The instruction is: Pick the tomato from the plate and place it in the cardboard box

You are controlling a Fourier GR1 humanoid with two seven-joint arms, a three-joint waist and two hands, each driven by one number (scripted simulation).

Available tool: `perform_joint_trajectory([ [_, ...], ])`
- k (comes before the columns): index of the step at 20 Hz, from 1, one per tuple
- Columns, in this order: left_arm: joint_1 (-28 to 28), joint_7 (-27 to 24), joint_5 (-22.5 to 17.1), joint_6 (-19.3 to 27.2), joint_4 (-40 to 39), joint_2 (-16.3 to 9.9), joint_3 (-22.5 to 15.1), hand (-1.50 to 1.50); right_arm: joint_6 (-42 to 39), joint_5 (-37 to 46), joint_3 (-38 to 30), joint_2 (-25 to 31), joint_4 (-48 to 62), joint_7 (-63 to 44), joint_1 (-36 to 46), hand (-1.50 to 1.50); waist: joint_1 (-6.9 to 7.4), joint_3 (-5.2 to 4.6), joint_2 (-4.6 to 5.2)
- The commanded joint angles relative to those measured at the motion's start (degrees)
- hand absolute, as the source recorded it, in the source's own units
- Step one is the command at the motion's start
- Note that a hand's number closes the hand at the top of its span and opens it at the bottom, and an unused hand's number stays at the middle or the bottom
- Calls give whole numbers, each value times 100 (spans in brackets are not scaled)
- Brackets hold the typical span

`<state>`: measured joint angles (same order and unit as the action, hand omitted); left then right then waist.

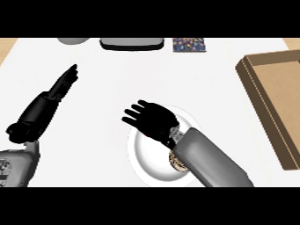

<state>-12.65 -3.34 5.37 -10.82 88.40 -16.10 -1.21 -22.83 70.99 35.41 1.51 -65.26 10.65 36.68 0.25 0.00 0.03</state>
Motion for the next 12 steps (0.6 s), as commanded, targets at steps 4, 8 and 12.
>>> perform_joint_trajectory([
  [4, -164, -545, 30, -225, -616, -116, 378, 0, -261, 437, -229, -12, -211, -23, 33, -150, -41, -2, 0],
  [8, 88, -230, 172, -84, -93, 180, 115, 0, 737, 63, -382, -147, 1631, 175, 705, -150, 88, 1, 26],
  [12, 143, 208, 155, -239, 397, 164, 121, 0, 611, 299, -52, -150, 1135, 317, 124, -150, 25, 1, -1],
])
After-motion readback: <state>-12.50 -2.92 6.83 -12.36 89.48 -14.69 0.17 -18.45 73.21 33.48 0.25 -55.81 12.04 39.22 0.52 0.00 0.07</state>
